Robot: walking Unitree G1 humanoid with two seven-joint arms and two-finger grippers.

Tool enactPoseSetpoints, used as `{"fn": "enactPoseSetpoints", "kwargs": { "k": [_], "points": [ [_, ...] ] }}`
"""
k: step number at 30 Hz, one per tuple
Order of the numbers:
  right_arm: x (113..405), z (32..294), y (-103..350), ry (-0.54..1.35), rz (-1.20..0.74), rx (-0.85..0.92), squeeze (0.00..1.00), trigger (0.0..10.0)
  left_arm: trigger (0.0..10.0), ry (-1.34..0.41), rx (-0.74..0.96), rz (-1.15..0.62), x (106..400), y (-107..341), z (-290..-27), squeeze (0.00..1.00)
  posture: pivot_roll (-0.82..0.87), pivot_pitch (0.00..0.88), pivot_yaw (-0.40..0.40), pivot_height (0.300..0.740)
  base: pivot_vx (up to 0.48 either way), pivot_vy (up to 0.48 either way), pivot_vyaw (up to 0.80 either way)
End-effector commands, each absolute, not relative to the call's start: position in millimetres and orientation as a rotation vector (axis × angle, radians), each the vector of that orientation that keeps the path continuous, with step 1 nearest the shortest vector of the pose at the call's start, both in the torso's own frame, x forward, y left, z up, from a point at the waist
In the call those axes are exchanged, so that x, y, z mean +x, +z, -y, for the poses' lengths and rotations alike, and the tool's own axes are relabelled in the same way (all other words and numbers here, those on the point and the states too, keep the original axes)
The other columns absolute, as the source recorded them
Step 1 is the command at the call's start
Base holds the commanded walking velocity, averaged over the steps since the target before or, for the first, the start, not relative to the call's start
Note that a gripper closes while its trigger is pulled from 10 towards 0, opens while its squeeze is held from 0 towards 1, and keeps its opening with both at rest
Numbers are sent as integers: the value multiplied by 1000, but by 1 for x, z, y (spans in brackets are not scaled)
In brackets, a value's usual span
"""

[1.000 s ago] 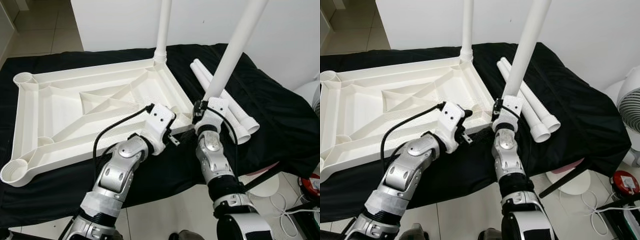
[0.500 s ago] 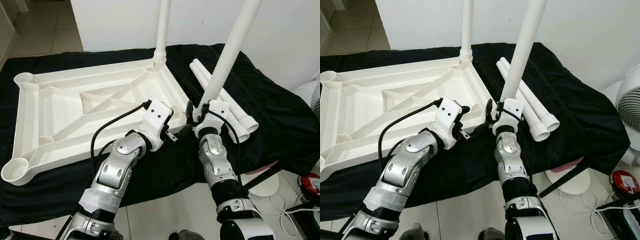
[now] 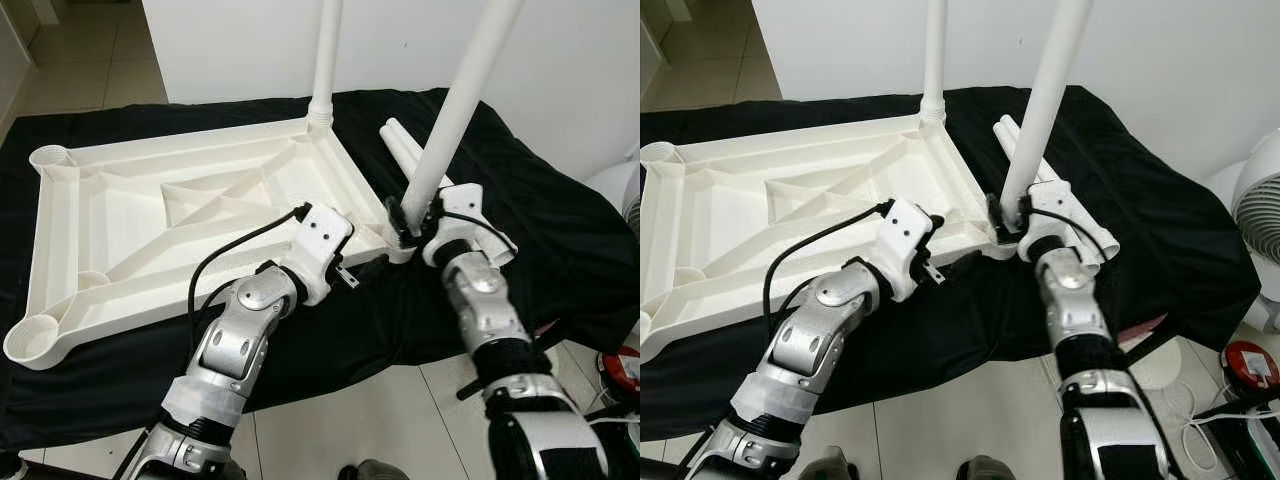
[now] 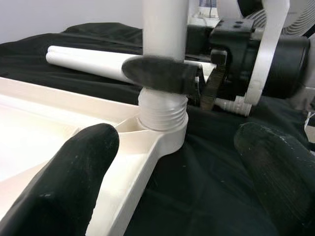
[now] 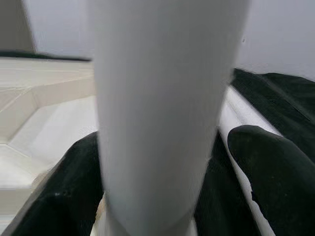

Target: Building children table

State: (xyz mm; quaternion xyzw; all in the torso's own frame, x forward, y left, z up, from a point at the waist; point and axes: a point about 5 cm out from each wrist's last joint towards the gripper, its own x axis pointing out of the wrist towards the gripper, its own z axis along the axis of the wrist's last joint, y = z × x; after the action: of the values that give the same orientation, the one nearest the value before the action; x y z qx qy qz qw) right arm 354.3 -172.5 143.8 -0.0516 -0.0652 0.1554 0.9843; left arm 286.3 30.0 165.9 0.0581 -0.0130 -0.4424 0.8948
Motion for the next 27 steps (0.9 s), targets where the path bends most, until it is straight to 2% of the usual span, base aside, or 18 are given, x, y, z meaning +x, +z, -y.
{"fn": "enactPoseSetpoints", "kwargs": {
  "k": [1, 8, 9, 10, 13, 14, 15, 16, 27],
  "points": [
    [355, 176, 143, 358, 116, -138, 0, 10000, 10000, -820, 138, 27, 291, 165, -29, 0, 27, 0, -40, 740, 0, 0, 0],
    [358, 176, 136, 553, 29, -219, 0, 10000, 10000, -821, 141, 37, 294, 168, -27, 0, 33, 0, -41, 740, 0, 0, 0],
    [358, 176, 136, 568, 25, -225, 0, 9216, 10000, -820, 142, 37, 294, 168, -27, 0, 33, 0, -41, 740, 0, 0, 0],
    [358, 176, 135, 585, 16, -235, 0, 6235, 10000, -819, 141, 38, 294, 168, -27, 0, 33, 0, -41, 740, 0, 0, 0],
    [359, 177, 135, 603, 7, -235, 0, 5882, 10000, -820, 141, 38, 294, 168, -27, 0, 33, 0, -41, 740, 0, 0, 0],
    [360, 177, 135, 614, 1, -235, 0, 4431, 10000, -821, 141, 39, 293, 168, -26, 0, 33, 0, -41, 740, 0, 0, 0],
    [360, 177, 135, 614, 1, -235, 0, 4431, 10000, -821, 141, 39, 293, 168, -26, 0, 33, 0, -41, 740, 0, 0, 0],
    [361, 177, 135, 625, -3, -243, 0, 0, 10000, -823, 141, 40, 293, 168, -26, 0, 30, 0, -39, 740, 0, 0, 0],
    [360, 189, 126, 621, -60, -260, 0, 0, 10000, -824, 145, 46, 293, 169, -26, 0, 38, 0, -44, 740, 0, 0, 0]
  ]
}}
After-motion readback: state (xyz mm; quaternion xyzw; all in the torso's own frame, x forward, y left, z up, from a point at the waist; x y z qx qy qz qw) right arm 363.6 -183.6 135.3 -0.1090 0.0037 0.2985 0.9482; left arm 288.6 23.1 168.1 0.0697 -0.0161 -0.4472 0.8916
